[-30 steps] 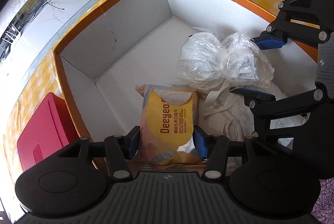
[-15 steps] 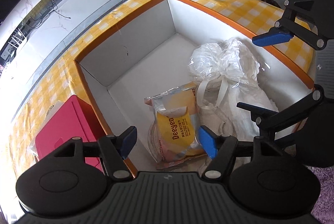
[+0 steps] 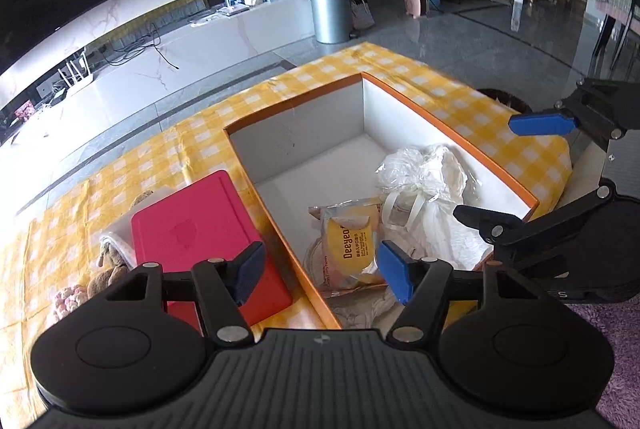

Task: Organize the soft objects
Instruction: 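Open both grippers to release the items and withdraw from the box, then reach the left gripper to the brown knotted towel while the right approaches the sponge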

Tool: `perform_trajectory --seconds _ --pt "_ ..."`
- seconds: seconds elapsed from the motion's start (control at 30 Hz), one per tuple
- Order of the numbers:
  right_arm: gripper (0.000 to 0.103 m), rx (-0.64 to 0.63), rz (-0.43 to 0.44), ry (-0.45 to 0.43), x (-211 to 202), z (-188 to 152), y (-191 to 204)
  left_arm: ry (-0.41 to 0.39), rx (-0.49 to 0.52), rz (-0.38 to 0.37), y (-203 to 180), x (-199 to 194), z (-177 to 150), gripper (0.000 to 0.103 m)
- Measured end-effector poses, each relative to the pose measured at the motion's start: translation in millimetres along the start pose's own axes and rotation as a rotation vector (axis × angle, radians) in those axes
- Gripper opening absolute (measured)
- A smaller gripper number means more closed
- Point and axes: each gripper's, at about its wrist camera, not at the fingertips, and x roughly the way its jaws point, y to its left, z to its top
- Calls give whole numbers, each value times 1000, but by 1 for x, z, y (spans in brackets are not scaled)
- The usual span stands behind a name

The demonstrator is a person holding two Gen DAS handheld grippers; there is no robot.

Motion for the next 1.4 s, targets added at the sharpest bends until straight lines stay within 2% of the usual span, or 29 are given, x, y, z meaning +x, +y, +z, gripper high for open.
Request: perform_trajectory --seconds 0.23,0.43,0.6,0.7,0.9,1.23,1.4 --pt "80 291 37 -109 -30 -14 18 -73 -144 20 29 -36 -41 76" --pt "80 412 69 -145 -42 -25 49 -71 -258 58 60 -55 -79 76" --pt "81 419 94 -154 -44 -32 78 -78 -282 152 76 -66 -110 76" --pt "80 426 121 -137 -42 -33 92 -78 -322 175 88 -70 -124 76" --pt "81 376 171 -116 -38 -26 127 -75 -393 183 112 -79 -152 76" --pt "80 277 234 -95 -21 -3 171 -71 -467 184 145 -83 -167 76" --pt "78 228 261 -86 -8 10 188 -35 -482 180 161 -76 -168 76"
